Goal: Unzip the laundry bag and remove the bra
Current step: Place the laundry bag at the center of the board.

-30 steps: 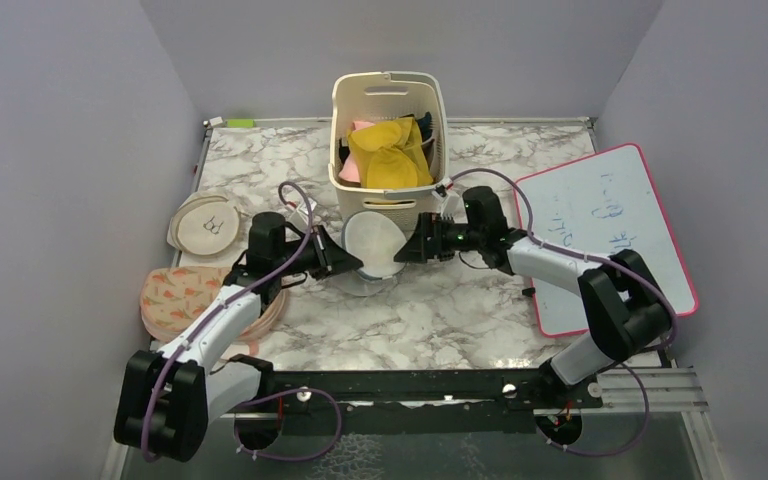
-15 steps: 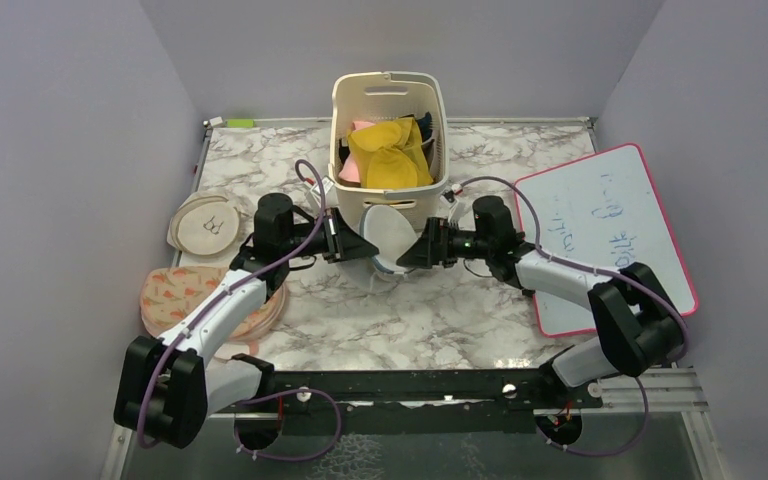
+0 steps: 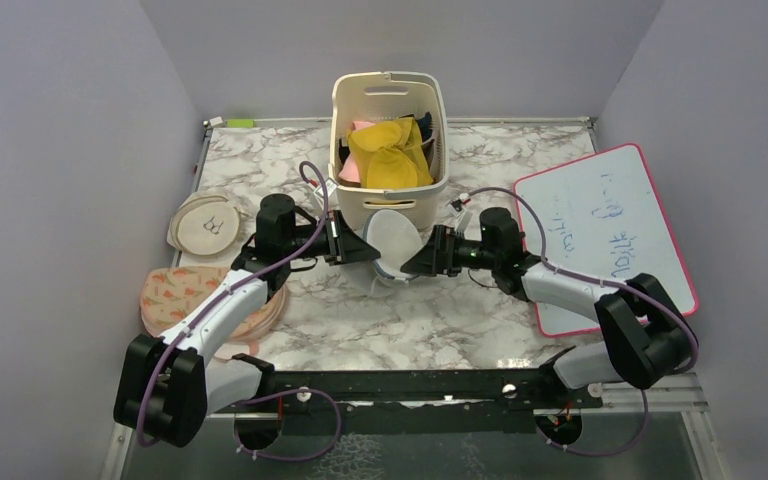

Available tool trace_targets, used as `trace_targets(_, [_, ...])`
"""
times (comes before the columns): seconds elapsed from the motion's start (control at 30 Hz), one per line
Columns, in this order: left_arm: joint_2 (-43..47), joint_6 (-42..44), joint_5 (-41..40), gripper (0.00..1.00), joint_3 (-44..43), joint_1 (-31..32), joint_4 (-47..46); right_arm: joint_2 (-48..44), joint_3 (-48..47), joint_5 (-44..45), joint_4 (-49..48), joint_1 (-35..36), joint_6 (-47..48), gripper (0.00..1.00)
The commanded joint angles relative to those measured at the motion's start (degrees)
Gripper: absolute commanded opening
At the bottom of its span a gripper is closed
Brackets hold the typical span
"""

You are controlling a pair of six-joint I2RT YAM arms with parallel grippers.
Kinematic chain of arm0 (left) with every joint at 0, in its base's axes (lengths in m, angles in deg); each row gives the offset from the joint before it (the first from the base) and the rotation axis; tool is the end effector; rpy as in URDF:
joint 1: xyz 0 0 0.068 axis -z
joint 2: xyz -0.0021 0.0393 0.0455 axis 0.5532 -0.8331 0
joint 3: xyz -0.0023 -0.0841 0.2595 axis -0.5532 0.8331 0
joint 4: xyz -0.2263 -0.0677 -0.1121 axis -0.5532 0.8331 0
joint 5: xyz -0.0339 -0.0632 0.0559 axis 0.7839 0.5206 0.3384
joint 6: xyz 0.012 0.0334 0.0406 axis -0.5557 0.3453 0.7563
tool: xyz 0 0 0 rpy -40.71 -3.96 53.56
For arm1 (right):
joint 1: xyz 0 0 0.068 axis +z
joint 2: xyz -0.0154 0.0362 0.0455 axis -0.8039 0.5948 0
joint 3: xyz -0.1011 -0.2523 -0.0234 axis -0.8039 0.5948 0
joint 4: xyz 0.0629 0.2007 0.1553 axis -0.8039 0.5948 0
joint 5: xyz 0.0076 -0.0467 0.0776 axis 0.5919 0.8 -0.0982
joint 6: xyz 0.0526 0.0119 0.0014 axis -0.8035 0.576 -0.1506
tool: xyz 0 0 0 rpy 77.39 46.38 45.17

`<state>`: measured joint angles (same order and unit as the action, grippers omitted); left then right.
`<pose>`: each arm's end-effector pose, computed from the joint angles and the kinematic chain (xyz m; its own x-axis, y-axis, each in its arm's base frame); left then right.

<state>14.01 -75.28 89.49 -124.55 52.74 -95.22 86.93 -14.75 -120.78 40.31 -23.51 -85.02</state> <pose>0.2224 -0.1073 0.2610 -0.8786 -0.1845 -0.4405 0.3841 0.2749 -0.8814 0.2317 0.1599 0.1853 -0.8969 0.0973 -0.4313 -0.3489 0.4434 0.8256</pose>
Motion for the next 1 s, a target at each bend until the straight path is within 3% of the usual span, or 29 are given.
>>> trace_targets(0.0, [1.06,1.33,2.15,0.0,0.38,-0.07,-4.2,-2.31,2.39,2.48,-1.23,-0.22,-1.72,0.95])
trace_targets(0.1, [0.78,1.38,2.8,0.0,0.52,0.34,-4.17,-1.23,2.95,-0.5,-6.04,-0.58,-5.08,0.86])
trace_targets(0.23, [0.51,2.69,2.59,0.0,1.34,1.04,-3.99,0.83,3.6,-4.69,-15.04,-0.58,-9.89,0.57])
trace_targets(0.27, [0.4,3.18,2.16,0.0,1.62,1.09,-3.53,0.89,3.42,-5.05,-15.49,-0.59,-10.6,0.53])
trace_targets(0.37, [0.04,6.85,-1.33,0.0,1.83,1.17,1.11,-0.03,2.15,-4.53,-12.29,-0.63,-10.01,0.39])
trace_targets(0.47, [-0.03,11.27,-5.79,0.0,1.66,1.23,6.41,-1.68,0.03,-1.01,-3.75,-0.64,-7.18,0.11])
trace_targets(0.57, [-0.56,18.15,-16.52,0.31,-1.78,1.98,18.28,-2.57,-3.08,4.63,6.22,-0.73,-3.67,0.05])
trace_targets(0.67, [-0.84,24.47,-24.54,0.52,-5.24,4.07,25.5,-0.98,-6.88,5.28,13.8,-1.7,-0.13,0.04])
trace_targets(0.83, [0.26,29.72,-32.29,0.69,-9.25,8.24,29.83,2.48,-11.22,-0.16,20.44,-3.84,5.1,0.04])
trace_targets(0.97, [0.76,34.56,-36.39,0.77,-11.45,13.84,30.34,2.39,-13.01,-1.53,23.1,-4.03,8.36,0.04])
